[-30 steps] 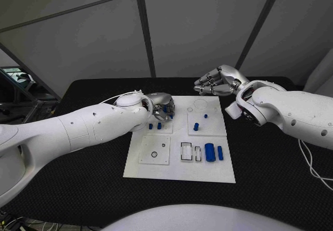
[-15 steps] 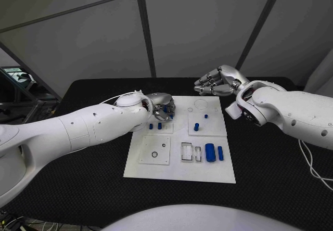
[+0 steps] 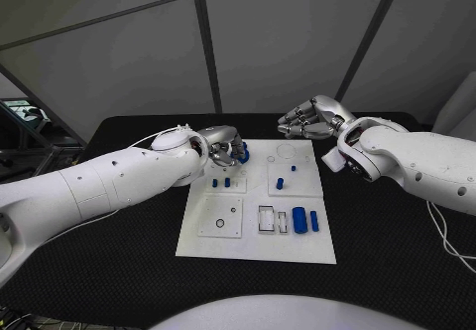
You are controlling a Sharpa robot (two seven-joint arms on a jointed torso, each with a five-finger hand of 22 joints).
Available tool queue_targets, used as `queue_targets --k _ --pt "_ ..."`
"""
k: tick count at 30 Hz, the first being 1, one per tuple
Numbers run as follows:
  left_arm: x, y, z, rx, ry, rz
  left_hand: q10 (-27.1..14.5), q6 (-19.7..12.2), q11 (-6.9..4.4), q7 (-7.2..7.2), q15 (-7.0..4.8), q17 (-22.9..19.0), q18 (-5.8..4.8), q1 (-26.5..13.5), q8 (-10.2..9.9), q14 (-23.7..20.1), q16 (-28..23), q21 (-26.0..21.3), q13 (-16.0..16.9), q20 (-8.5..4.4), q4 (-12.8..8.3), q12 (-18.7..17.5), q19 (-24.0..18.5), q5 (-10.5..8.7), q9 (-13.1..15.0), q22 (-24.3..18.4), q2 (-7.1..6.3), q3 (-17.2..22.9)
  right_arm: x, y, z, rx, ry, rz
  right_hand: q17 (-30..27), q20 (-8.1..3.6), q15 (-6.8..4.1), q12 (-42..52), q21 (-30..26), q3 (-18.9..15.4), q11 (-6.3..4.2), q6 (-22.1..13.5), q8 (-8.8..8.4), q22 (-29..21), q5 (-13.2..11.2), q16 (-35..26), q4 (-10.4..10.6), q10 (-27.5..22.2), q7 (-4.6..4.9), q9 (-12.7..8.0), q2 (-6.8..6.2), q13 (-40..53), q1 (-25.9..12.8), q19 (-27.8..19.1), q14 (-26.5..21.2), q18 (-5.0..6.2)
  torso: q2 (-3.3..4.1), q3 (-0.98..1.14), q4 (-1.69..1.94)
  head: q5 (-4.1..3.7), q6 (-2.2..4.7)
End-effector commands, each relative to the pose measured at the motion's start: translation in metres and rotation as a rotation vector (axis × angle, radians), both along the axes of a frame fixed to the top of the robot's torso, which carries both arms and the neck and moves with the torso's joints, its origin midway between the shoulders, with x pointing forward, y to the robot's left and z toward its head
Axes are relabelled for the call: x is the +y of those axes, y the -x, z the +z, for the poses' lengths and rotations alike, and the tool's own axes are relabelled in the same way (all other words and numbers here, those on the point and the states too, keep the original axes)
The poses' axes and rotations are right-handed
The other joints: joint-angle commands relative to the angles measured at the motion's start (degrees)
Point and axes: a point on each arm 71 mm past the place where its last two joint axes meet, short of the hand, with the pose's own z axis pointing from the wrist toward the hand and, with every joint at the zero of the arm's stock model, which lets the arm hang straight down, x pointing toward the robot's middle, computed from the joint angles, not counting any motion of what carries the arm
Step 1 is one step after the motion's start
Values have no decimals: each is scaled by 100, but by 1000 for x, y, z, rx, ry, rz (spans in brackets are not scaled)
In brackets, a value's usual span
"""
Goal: Assemble the parts on the task board
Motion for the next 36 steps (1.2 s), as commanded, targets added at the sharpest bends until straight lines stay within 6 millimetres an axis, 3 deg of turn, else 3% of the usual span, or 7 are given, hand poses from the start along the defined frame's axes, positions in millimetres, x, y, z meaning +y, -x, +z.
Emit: queue_targets --k 1,6,17,36 --pt "2 1 7 -5 36 6 4 -9 39 37 7 -16 -271 -55 -24 -25 24 28 -8 17 -10 -28 27 -34 -9 168 -2 27 0 0 1 -5 -6 7 -10 43 -17 -9 -12 -33 0 -33 7 -9 38 -11 -13 -27 -4 -2 37 -7 -20 -3 -40 15 2 0 -1 14 14" --pt "14 2 11 14 38 29 41 23 38 38 9 -32 -276 -62 -28 -24 28 50 -11 22 -15 -43 39 -34 -9 186 3 34 -1 0 1 -5 -5 5 -18 43 -20 -3 -19 -28 -3 -29 12 -14 43 -9 -17 -24 -7 0 47 -7 -13 3 -36 16 -5 -3 5 36 -7" --pt "39 5 1 67 7 71 83 54 36 34 8 -71 -277 -95 -48 -28 26 57 -19 25 -21 -79 44 -45 -13 197 -29 18 -2 -1 1 -4 -4 4 -18 43 -20 -3 -19 -28 -3 -29 12 -14 43 -9 -17 -24 -7 0 47 -7 -13 3 -36 16 11 0 -4 76 13" --pt "41 3 -16 107 -10 86 102 65 31 28 7 -88 -277 -98 -57 -32 25 57 -22 26 -28 -92 45 -53 -15 199 -35 15 -1 -1 0 -2 -4 5 -22 42 -21 -1 -23 -25 -5 -28 13 -16 45 -8 -21 -24 -8 0 51 -7 -7 6 -34 17 14 1 -6 80 -11"
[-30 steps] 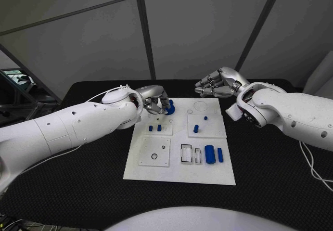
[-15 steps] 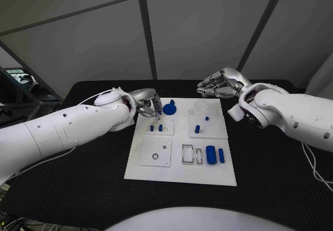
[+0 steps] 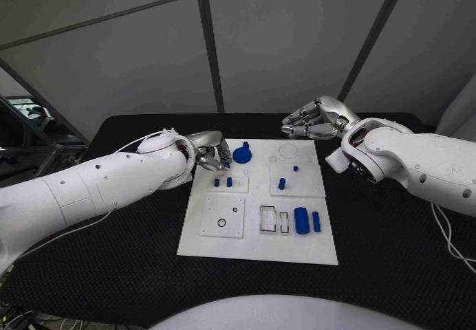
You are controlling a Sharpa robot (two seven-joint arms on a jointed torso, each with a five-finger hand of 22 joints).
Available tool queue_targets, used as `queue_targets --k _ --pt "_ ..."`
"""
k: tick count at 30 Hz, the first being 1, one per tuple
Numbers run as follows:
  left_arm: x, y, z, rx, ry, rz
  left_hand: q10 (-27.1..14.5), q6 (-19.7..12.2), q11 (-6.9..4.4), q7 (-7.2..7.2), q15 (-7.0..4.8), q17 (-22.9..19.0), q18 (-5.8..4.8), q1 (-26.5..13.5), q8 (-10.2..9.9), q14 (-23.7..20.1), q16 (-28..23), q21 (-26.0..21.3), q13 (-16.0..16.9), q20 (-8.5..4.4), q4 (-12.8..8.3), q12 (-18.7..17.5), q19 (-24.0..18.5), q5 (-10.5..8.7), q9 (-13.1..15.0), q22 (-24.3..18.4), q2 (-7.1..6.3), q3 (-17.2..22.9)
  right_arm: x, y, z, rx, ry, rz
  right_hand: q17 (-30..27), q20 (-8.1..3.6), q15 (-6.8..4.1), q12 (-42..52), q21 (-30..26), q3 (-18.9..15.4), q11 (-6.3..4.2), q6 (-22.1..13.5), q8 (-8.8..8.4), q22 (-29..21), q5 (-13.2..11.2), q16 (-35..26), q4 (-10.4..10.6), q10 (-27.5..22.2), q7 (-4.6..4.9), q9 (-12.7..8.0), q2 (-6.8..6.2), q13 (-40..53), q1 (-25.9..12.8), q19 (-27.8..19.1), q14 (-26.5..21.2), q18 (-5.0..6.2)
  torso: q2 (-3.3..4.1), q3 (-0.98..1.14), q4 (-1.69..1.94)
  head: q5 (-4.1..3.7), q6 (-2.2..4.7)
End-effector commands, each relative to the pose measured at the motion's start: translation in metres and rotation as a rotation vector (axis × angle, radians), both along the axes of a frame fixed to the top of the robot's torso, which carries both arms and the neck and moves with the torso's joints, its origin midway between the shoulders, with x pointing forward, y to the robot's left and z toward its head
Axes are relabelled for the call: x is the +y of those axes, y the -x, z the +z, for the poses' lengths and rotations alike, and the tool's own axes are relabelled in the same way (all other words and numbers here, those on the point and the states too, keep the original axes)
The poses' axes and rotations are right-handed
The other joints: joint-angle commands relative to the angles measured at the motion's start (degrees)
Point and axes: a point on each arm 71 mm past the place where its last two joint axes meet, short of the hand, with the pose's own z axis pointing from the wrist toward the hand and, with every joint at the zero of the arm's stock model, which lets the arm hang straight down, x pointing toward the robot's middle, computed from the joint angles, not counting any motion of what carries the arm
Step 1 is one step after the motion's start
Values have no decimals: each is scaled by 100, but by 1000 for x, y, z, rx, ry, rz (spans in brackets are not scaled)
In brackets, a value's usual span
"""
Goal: Assemble the parts on the task board
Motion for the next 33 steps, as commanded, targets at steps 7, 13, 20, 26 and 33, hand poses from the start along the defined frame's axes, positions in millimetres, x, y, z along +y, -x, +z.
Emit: queue_targets --k 7,13,20,26,33 --pt "0 -2 -3 27 -12 2 54 54 7 5 5 -15 -272 -48 -40 -34 24 24 -5 4 -18 -15 20 -36 -8 195 13 2 1 0 1 -3 -5 9 -8 42 -21 0 -25 -23 -6 -28 14 -10 25 -7 -23 -24 -9 1 54 -7 -4 8 -33 18 -2 0 -1 6 -16" --pt "-2 -1 -3 38 -17 -5 130 117 -12 -15 -9 -41 -271 -49 -35 -40 28 24 5 -1 -32 -17 20 -55 -1 201 21 -7 1 0 1 -2 -5 10 -8 42 -21 0 -25 -23 -6 -28 14 -10 25 -7 -23 -24 -9 1 54 -7 -4 8 -33 18 -5 1 5 10 -31" --pt "-3 -1 -4 41 -17 -10 188 168 -33 -34 -24 -61 -269 -52 -29 -44 32 17 18 -10 -44 -13 18 -64 8 202 27 -20 2 0 1 -1 -5 11 -8 42 -21 0 -25 -23 -6 -28 14 -10 25 -7 -23 -24 -9 1 54 -7 -4 8 -33 18 -7 2 1 19 -24" --pt "-4 -1 -4 44 -18 -11 197 175 -36 -36 -26 -62 -269 -55 -29 -44 35 17 20 -12 -45 -13 18 -65 8 203 28 -24 2 0 1 0 -5 11 -8 42 -21 0 -25 -23 -6 -28 14 -10 25 -7 -23 -24 -9 1 54 -7 -4 8 -33 18 -5 3 2 15 -32" --pt "-3 -1 -6 51 -25 -2 195 167 -34 -32 -28 -69 -267 -65 -42 -47 36 8 21 -15 -48 -24 15 -67 6 199 15 -35 2 0 1 1 -4 11 -8 42 -21 0 -25 -23 -6 -28 14 -10 25 -7 -23 -24 -9 1 54 -7 -4 8 -33 18 -3 4 1 15 -38"
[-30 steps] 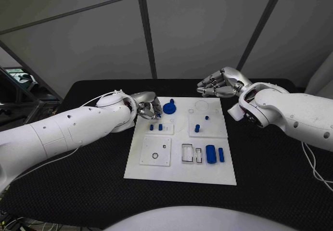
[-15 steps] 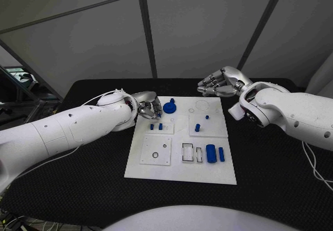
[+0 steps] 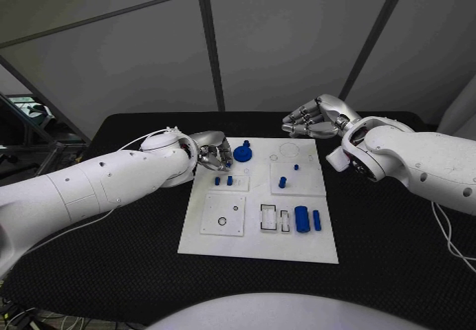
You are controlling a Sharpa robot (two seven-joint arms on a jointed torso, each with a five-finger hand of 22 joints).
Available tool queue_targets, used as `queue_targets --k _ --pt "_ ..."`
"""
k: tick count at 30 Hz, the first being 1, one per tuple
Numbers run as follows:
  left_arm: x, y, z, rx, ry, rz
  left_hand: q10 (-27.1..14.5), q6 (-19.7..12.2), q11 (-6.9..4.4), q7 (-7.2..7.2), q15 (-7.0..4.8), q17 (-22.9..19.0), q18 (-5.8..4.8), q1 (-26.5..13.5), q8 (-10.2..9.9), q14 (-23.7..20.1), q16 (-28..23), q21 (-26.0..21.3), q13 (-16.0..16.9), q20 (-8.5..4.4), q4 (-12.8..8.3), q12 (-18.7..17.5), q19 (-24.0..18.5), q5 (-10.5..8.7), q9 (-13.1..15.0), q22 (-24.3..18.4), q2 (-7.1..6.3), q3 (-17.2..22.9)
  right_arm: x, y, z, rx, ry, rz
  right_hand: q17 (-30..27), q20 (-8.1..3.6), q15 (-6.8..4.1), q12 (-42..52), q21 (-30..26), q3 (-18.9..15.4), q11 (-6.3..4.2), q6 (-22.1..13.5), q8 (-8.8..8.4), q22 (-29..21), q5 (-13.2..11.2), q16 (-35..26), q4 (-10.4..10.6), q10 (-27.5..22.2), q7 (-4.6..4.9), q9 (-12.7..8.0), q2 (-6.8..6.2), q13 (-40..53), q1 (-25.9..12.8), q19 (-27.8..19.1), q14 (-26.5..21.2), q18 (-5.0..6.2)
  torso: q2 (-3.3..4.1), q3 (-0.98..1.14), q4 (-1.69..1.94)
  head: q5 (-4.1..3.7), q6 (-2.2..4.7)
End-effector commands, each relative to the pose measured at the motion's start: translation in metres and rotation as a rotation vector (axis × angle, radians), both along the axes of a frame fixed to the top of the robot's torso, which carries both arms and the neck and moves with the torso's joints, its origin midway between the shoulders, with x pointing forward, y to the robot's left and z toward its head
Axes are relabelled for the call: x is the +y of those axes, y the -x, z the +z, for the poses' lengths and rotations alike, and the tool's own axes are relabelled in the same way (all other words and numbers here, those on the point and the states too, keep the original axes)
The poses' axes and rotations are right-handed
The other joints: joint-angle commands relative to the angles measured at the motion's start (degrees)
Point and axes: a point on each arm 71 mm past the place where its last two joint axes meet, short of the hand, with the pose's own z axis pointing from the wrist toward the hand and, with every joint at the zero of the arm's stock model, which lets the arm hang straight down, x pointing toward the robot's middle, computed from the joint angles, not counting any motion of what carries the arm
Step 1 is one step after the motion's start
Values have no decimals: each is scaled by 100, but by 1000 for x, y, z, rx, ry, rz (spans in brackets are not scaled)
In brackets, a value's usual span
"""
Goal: Assemble the parts on the task board
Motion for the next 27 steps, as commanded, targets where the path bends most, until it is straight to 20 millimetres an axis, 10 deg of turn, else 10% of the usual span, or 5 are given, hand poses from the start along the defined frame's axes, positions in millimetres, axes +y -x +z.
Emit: queue_targets --k 1,27 --pt "1 0 -3 21 -14 10 49 31 6 0 -8 -8 -268 -44 -1 -26 36 7 5 -16 -32 -27 14 -22 2 199 -10 -19 1 0 1 -1 -5 9 -10 42 -21 0 -26 -23 -6 -28 14 -6 26 -8 -23 -24 -9 0 54 -7 -4 7 -33 17 2 2 -3 0 -6" --pt "3 1 -5 18 -12 20 -20 -348 84 98 61 -169 -259 -106 -415 -78 55 -73 -38 32 -83 -310 -10 -11 -153 186 -84 1 0 0 1 0 -3 5 -18 42 -21 3 -33 -25 -5 -29 16 -11 26 -7 -23 -26 -8 1 55 -7 -7 12 -33 17 1 -1 1 4 -6"
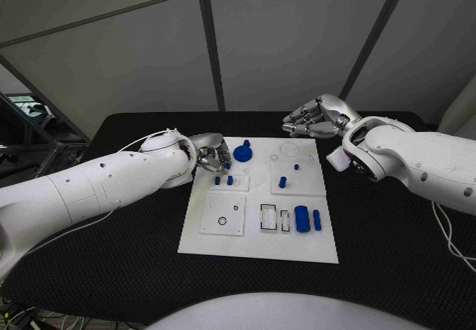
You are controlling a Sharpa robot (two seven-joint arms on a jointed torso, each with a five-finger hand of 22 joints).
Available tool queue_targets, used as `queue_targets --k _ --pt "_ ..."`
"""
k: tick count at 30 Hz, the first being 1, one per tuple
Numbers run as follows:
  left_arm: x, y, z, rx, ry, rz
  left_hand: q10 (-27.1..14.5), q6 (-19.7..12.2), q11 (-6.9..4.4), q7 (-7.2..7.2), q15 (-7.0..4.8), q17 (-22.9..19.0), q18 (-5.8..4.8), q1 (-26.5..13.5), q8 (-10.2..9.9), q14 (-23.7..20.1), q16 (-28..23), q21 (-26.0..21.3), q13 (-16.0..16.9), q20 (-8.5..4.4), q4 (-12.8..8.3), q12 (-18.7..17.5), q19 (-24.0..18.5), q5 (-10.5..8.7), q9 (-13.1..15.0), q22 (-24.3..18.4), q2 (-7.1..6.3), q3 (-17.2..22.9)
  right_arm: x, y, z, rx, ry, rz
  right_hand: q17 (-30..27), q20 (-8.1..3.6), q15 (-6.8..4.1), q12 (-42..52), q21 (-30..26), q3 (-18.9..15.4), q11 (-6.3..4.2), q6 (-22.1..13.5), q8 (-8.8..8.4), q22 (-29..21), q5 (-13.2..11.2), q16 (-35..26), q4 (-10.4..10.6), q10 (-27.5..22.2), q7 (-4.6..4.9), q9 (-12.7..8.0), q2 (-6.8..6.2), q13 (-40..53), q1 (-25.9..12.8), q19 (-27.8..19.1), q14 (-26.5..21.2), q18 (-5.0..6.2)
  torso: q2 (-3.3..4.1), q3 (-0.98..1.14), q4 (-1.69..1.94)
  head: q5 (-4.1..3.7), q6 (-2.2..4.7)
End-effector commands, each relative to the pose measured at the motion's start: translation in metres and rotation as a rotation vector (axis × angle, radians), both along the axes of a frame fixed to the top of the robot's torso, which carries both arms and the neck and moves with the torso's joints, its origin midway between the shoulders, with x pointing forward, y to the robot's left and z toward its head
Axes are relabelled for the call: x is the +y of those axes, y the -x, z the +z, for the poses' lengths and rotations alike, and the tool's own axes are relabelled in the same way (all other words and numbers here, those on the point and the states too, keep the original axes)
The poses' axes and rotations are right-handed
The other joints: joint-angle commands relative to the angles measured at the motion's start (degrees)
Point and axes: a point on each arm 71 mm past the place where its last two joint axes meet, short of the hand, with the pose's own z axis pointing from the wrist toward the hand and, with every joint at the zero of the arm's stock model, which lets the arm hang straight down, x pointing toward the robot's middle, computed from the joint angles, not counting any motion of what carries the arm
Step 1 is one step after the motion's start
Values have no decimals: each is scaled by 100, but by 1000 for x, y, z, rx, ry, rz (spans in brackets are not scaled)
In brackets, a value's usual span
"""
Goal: Assemble the parts on the task board
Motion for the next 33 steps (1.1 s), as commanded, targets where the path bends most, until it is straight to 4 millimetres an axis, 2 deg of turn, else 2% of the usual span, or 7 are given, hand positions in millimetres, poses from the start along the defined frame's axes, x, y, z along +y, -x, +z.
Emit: queue_targets --k 1,4,14,23,26,30,33 --pt "0 0 1 -4 3 2 4 -127 28 8 15 -28 -257 -57 -112 -41 35 -34 -10 33 -31 -45 -11 -14 -49 187 -37 12 1 0 1 -1 -4 6 -5 42 -21 3 -33 -25 -5 -29 16 -5 26 -7 -23 -26 -8 1 55 -7 -7 12 -33 18 3 -2 0 -2 2" --pt "0 0 1 -2 3 4 33 -316 16 21 5 -68 -255 -74 -276 -52 55 -48 -11 29 -38 -106 -10 -15 -125 191 -64 14 0 0 1 1 -3 4 -7 42 -21 3 -34 -26 -5 -29 16 -6 26 -8 -23 -27 -8 0 54 -7 -7 13 -33 17 2 1 -3 1 6" --pt "5 -1 0 1 -1 20 30 -653 23 16 9 -170 -247 -108 -537 -86 60 -107 -15 34 -27 -215 -24 -11 -174 176 -124 -82 -5 -2 -1 6 21 -12 -25 45 -13 -3 -50 -41 6 -47 10 -15 16 -13 -33 -52 1 -2 31 -11 -9 15 -48 15 0 -2 2 -2 16" --pt "13 1 3 -11 7 35 28 -700 24 16 8 -213 -240 -100 -574 -99 49 -140 -14 34 -26 -233 -36 -9 -171 160 -127 -109 -12 -4 -2 -10 84 -21 -35 5 -69 6 -23 24 -24 -3 40 -8 -9 56 -145 -70 -24 6 45 -10 136 154 137 31 -3 -7 2 3 34" --pt "17 1 6 -20 27 44 18 -654 27 13 11 -244 -236 -82 -557 -113 39 -165 -15 34 -29 -251 -46 -4 -157 149 -115 -114 -15 -5 -3 -30 131 -16 9 -104 -182 25 106 160 -85 62 67 54 -119 180 -281 -10 -70 11 57 -9 346 391 462 38 -8 -5 2 -3 39" --pt "24 0 16 -55 102 59 -5 -493 44 29 24 -382 -210 -47 -494 -163 -14 -294 -16 39 -38 -295 -104 6 -131 81 -86 -102 -21 -6 -4 -86 259 -1 296 -464 -509 62 742 394 -275 312 146 414 -240 672 -510 288 -221 25 26 1 585 1093 1515 35 -14 -11 6 -16 60" --pt "29 0 23 -73 167 74 -17 -404 59 46 34 -509 -191 -44 -457 -212 -75 -399 -19 47 -36 -317 -153 9 -122 25 -71 -87 -22 -6 -4 -116 333 12 524 -604 -632 50 1112 463 -366 431 168 645 -248 1061 -580 444 -289 27 -5 8 598 1361 1839 32 -17 -10 0 -23 72"
